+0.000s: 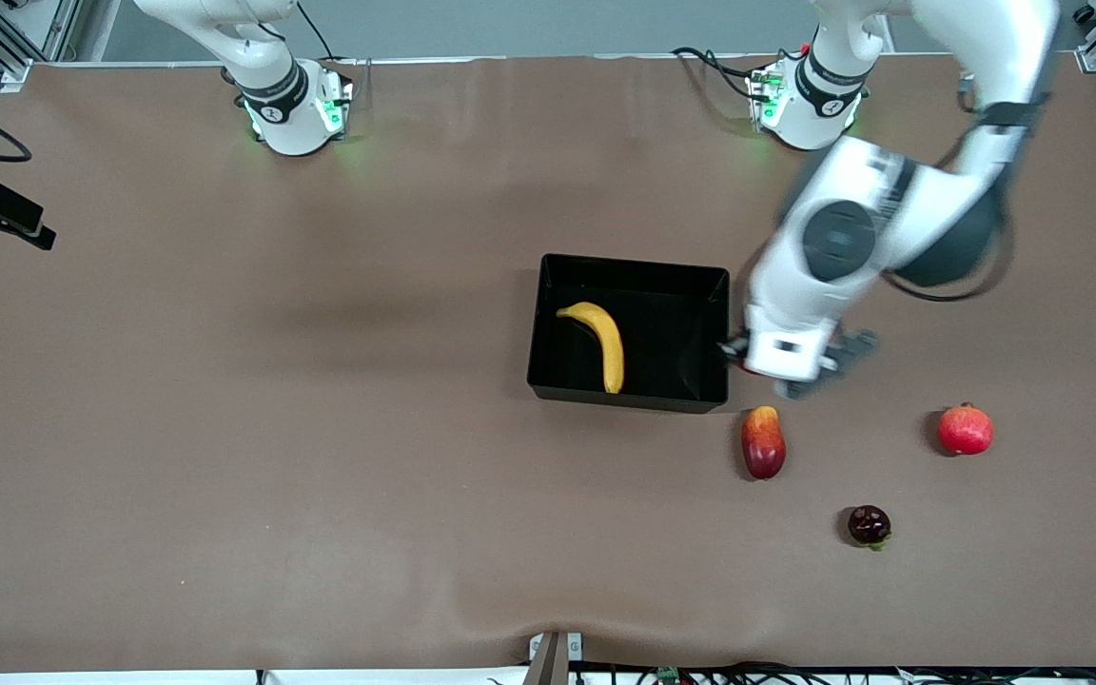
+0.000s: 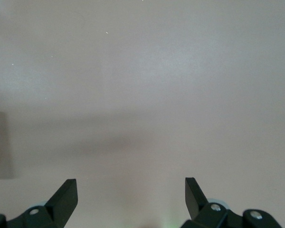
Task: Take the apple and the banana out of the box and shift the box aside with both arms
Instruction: 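Carry the apple beside the other red apple and lower it, then open the left gripper and move it over the banana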
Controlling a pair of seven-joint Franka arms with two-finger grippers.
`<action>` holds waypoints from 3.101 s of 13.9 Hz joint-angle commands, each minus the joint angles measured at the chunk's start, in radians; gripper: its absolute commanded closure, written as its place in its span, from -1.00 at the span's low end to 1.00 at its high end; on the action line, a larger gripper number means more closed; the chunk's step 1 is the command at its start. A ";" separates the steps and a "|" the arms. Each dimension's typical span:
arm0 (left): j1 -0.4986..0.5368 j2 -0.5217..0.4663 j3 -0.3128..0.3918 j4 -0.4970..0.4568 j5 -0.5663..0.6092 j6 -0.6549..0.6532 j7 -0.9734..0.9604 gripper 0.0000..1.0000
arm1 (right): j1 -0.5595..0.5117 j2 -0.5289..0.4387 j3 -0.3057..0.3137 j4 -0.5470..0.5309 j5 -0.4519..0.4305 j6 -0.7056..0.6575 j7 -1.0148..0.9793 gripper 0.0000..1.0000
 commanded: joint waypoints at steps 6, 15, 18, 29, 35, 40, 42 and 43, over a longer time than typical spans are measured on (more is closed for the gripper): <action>0.320 0.166 -0.006 -0.076 0.000 0.192 0.397 1.00 | 0.015 -0.002 -0.006 -0.001 -0.006 0.001 0.004 -1.00; 0.351 0.322 0.007 -0.040 0.227 0.346 0.407 1.00 | 0.013 -0.001 -0.006 -0.001 -0.006 0.003 0.004 -1.00; 0.344 0.331 0.007 -0.034 0.227 0.349 0.406 0.66 | 0.010 -0.001 -0.006 -0.001 -0.001 0.006 0.004 -1.00; 0.344 0.107 -0.206 -0.041 0.090 0.061 0.285 -1.00 | 0.015 0.004 -0.006 -0.001 -0.001 0.006 0.004 -1.00; 0.182 0.134 -0.364 -0.061 0.102 0.111 0.182 -1.00 | 0.015 0.007 -0.004 -0.001 0.001 0.007 0.004 -1.00; 0.009 0.265 -0.358 -0.050 0.235 0.255 0.064 -1.00 | 0.040 0.034 -0.003 -0.001 -0.001 0.021 0.004 -1.00; -0.037 0.327 -0.352 -0.049 0.316 0.286 -0.061 -1.00 | 0.044 0.035 -0.003 -0.001 0.001 0.023 0.004 -1.00; -0.048 0.361 -0.352 -0.049 0.362 0.312 -0.114 -1.00 | 0.044 0.036 -0.003 -0.001 0.002 0.023 0.004 -1.00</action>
